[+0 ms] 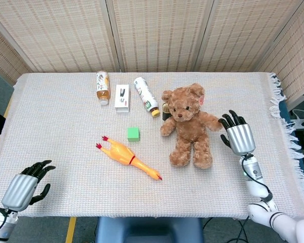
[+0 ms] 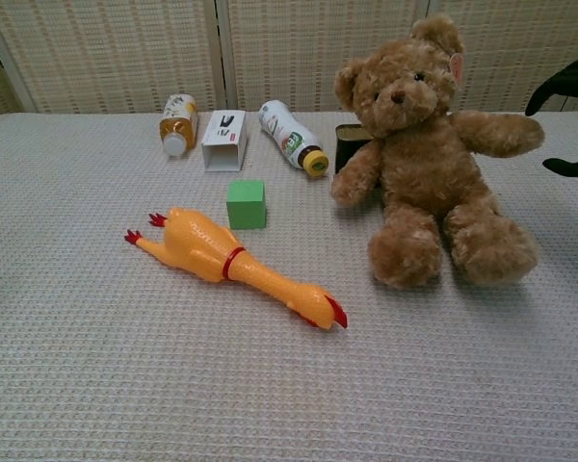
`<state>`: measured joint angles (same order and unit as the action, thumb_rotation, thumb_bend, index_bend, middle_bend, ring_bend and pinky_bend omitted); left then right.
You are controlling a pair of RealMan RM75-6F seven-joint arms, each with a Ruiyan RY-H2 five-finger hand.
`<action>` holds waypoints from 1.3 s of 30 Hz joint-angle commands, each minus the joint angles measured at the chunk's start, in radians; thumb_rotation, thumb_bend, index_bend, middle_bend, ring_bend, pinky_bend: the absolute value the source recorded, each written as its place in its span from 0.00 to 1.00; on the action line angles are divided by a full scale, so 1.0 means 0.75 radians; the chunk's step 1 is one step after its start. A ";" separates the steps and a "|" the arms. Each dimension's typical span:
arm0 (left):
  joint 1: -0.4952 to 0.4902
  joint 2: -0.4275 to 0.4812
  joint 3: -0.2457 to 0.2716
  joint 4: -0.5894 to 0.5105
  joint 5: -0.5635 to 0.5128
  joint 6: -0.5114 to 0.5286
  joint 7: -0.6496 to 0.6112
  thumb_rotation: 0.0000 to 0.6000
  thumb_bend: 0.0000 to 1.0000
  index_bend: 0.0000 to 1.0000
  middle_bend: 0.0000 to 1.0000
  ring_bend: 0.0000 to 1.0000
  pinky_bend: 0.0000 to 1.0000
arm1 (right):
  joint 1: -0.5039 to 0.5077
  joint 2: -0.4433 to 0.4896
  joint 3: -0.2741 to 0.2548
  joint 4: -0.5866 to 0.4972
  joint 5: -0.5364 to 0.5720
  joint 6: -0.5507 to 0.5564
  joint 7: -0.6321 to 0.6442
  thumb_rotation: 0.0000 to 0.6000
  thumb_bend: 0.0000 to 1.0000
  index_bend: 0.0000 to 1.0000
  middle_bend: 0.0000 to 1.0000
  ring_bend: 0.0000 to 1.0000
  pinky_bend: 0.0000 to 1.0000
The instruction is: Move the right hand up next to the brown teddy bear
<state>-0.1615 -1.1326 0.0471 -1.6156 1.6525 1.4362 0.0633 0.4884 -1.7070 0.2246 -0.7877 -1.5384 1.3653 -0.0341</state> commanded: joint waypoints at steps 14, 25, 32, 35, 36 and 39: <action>0.004 0.006 0.005 -0.004 0.018 0.013 -0.011 1.00 0.44 0.25 0.15 0.18 0.35 | 0.142 -0.253 0.015 0.411 0.052 0.006 0.082 1.00 0.11 0.37 0.27 0.15 0.39; 0.003 0.009 0.007 0.002 0.022 0.012 -0.023 1.00 0.44 0.25 0.15 0.18 0.35 | 0.195 -0.369 0.005 0.618 0.074 0.028 0.137 1.00 0.11 0.48 0.27 0.17 0.42; 0.003 0.009 0.009 0.002 0.025 0.012 -0.026 1.00 0.44 0.25 0.15 0.18 0.35 | 0.218 -0.398 0.029 0.686 0.112 0.075 0.144 1.00 0.15 0.55 0.27 0.18 0.44; 0.001 0.008 0.009 0.001 0.026 0.008 -0.022 1.00 0.44 0.25 0.15 0.18 0.35 | 0.233 -0.409 0.050 0.704 0.138 0.089 0.152 1.00 0.16 0.56 0.27 0.18 0.44; 0.000 0.006 0.009 0.002 0.026 0.007 -0.019 1.00 0.44 0.25 0.15 0.18 0.35 | 0.236 -0.411 0.050 0.710 0.141 0.080 0.157 1.00 0.16 0.56 0.27 0.18 0.44; -0.001 0.004 0.010 0.002 0.023 0.000 -0.012 1.00 0.44 0.25 0.15 0.18 0.35 | 0.237 -0.420 0.039 0.731 0.148 0.025 0.169 1.00 0.17 0.56 0.27 0.18 0.44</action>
<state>-0.1621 -1.1294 0.0544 -1.6139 1.6705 1.4364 0.0539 0.6643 -2.0168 0.2586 -0.2499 -1.4317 1.4082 0.0860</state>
